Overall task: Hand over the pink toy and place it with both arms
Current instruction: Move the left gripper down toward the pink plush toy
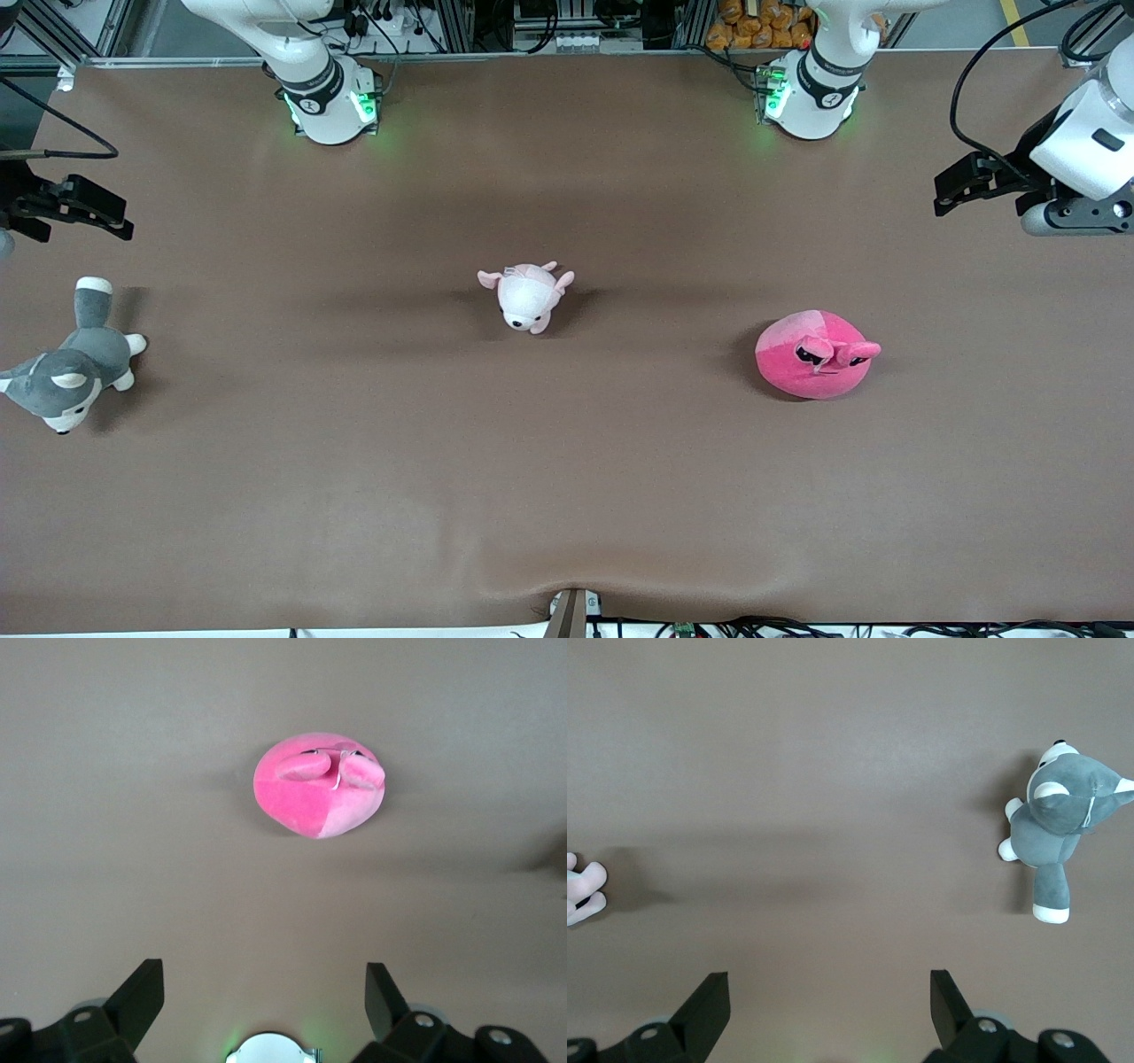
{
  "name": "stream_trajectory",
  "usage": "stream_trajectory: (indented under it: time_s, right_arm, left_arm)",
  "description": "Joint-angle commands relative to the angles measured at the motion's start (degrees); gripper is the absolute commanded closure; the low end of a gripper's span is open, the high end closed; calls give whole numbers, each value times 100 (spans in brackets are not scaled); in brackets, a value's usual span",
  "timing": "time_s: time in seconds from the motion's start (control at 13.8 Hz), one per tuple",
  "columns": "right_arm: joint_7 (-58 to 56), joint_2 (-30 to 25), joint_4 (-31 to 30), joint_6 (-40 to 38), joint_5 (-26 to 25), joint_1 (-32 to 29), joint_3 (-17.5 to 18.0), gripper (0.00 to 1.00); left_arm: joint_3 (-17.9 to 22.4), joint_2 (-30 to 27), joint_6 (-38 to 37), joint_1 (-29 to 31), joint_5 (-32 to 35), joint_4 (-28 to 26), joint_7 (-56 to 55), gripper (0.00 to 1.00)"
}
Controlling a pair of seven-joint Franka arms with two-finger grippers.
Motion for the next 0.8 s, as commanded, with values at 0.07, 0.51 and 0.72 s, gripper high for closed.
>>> stream_trajectory:
  time_s: [0.07,0.51,0.72]
  right_arm:
    - [-43,-61,-23,23,68,-12,1,0]
    - [-34,-69,-14,23,68,67,10,0]
    - [-43,-69,-5,14,68,172,1,0]
  left_arm:
    - [16,39,-165,47,-11,160,22,0]
    - [60,548,-173,56,50,574,13,0]
    - [86,557,-173,117,33,573,-319,0]
